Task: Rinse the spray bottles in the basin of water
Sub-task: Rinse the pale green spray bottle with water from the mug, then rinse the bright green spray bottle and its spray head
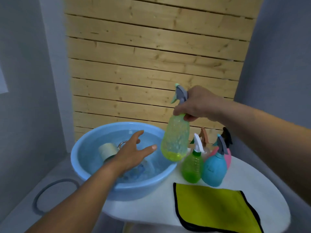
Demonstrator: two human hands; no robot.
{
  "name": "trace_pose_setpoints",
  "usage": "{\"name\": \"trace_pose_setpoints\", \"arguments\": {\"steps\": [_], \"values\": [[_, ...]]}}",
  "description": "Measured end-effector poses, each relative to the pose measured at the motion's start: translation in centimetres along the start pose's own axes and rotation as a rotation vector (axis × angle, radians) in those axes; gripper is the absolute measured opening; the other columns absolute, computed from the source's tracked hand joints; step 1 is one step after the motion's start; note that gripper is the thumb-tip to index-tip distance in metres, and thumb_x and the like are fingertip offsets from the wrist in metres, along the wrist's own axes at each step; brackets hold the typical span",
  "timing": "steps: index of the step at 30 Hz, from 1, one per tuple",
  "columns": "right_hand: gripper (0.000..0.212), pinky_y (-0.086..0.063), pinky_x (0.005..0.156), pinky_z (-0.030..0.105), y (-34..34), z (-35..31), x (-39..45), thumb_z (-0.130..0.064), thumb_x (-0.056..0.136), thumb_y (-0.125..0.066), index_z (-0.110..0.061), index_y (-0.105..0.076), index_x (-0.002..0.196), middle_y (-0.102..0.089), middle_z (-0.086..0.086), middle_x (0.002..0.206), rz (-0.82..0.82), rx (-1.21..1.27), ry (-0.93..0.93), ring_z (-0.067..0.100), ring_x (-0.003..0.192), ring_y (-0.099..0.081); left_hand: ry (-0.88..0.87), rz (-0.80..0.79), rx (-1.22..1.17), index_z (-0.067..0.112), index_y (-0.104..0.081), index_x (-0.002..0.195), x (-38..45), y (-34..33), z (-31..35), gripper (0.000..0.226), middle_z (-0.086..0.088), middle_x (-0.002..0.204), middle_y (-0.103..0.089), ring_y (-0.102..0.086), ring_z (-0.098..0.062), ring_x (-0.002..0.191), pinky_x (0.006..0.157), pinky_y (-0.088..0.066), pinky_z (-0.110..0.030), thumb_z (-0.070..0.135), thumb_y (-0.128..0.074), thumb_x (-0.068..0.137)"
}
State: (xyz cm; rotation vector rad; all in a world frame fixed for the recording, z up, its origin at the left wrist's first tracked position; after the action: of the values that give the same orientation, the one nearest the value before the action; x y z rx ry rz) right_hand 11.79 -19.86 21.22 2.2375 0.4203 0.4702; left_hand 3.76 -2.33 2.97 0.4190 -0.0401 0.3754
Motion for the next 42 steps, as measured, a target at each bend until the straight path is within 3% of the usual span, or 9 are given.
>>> {"name": "trace_pose_setpoints", "arguments": {"steps": [5,9,12,16,20,25,29,36,42], "values": [[0.024,-0.051,0.045,0.021,4.0,3.7,-2.4,-0.015,0.072,-0.083,-0.001,-0.064,0.073,-0.064,0.006,0.049,0.008,-0.055,-0.056,0.016,0.048,-0.067,0.037,-0.016,0.224,0.032,-0.035,0.147,-0.6,-0.8,-2.1,0.067,-0.004,0.142,-0.047,-0.047,-0.015,0.128,0.093,-0.041,-0.026,0.044,-0.066,0.089],[0.024,-0.051,0.045,0.021,4.5,7.8,-4.6,-0.018,0.072,-0.083,-0.001,-0.067,0.076,-0.067,0.008,0.053,-0.015,-0.114,-0.139,0.017,0.049,-0.068,0.042,-0.034,0.373,0.028,-0.041,0.144,-0.7,-0.7,-2.5,0.059,-0.006,0.139,-0.051,-0.049,-0.019,0.128,0.099,-0.038,-0.028,0.038,-0.066,0.091],[0.023,-0.049,0.044,0.020,3.1,11.2,-6.4,-0.019,0.073,-0.081,-0.003,-0.065,0.073,-0.067,0.006,0.053,-0.072,-0.154,-0.179,0.017,0.049,-0.068,0.055,-0.040,0.391,0.030,-0.046,0.140,-1.0,-0.8,-2.6,0.054,-0.003,0.133,-0.053,-0.055,-0.017,0.115,0.089,-0.038,-0.024,0.036,-0.066,0.091],[0.021,-0.060,0.059,0.037,0.3,14.6,-8.1,-0.015,0.076,-0.079,0.002,-0.067,0.077,-0.071,0.012,0.062,-0.142,-0.182,-0.188,0.026,0.060,-0.071,0.040,-0.036,0.424,0.029,-0.048,0.139,-1.1,-0.7,-2.7,0.053,-0.002,0.134,-0.054,-0.052,-0.019,0.124,0.090,-0.035,-0.023,0.036,-0.066,0.090],[0.018,-0.056,0.053,0.027,-1.8,16.0,-8.3,-0.015,0.081,-0.073,0.002,-0.066,0.081,-0.069,0.008,0.058,-0.184,-0.145,-0.239,0.019,0.053,-0.068,0.028,-0.023,0.445,0.029,-0.050,0.137,-1.0,-0.8,-2.8,0.051,0.001,0.121,-0.054,-0.054,-0.019,0.119,0.087,-0.035,-0.022,0.035,-0.068,0.090],[0.024,-0.062,0.069,0.038,-1.9,15.7,-7.4,-0.016,0.081,-0.071,0.006,-0.067,0.090,-0.073,0.012,0.065,-0.185,-0.139,-0.379,0.025,0.066,-0.074,-0.042,0.035,0.443,0.029,-0.054,0.133,-0.9,-0.9,-2.3,0.048,0.003,0.118,-0.055,-0.055,-0.018,0.117,0.090,-0.040,-0.026,0.031,-0.070,0.088],[0.023,-0.061,0.059,0.028,-2.4,15.1,-7.2,-0.021,0.083,-0.073,-0.001,-0.063,0.088,-0.073,0.010,0.062,-0.181,-0.197,-0.426,0.020,0.060,-0.073,-0.067,0.098,0.456,0.027,-0.060,0.125,-0.4,-1.3,-1.4,0.041,0.001,0.112,-0.060,-0.059,-0.017,0.110,0.090,-0.045,-0.030,0.030,-0.073,0.086],[0.025,-0.061,0.053,0.033,-1.1,15.3,-7.5,-0.037,0.089,-0.064,-0.014,-0.054,0.088,-0.069,0.010,0.069,-0.160,-0.246,-0.362,0.021,0.052,-0.070,-0.160,0.196,0.381,0.029,-0.064,0.087,2.6,-5.6,5.2,0.017,0.011,0.074,-0.057,-0.057,-0.011,0.070,0.064,-0.041,-0.027,0.045,-0.071,0.084],[0.020,-0.054,0.049,0.024,0.2,15.2,-6.7,-0.024,0.084,-0.061,-0.009,-0.066,0.073,-0.068,0.002,0.053,-0.194,-0.296,-0.307,0.014,0.049,-0.069,-0.091,0.086,0.611,0.020,-0.052,0.065,5.9,-12.8,10.4,0.055,0.006,0.067,-0.055,-0.058,-0.022,0.079,0.072,-0.039,-0.033,0.072,-0.054,0.081]]}}
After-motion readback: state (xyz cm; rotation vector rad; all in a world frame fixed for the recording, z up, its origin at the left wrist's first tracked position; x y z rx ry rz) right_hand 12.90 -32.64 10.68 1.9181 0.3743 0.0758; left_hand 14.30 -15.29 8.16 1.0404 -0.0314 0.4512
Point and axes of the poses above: each hand's wrist, its own x-axis towards the middle knuckle, its own y-axis out of the back of the hand, z = x × y, the point moved 2 cm from there along x, towards the middle knuckle
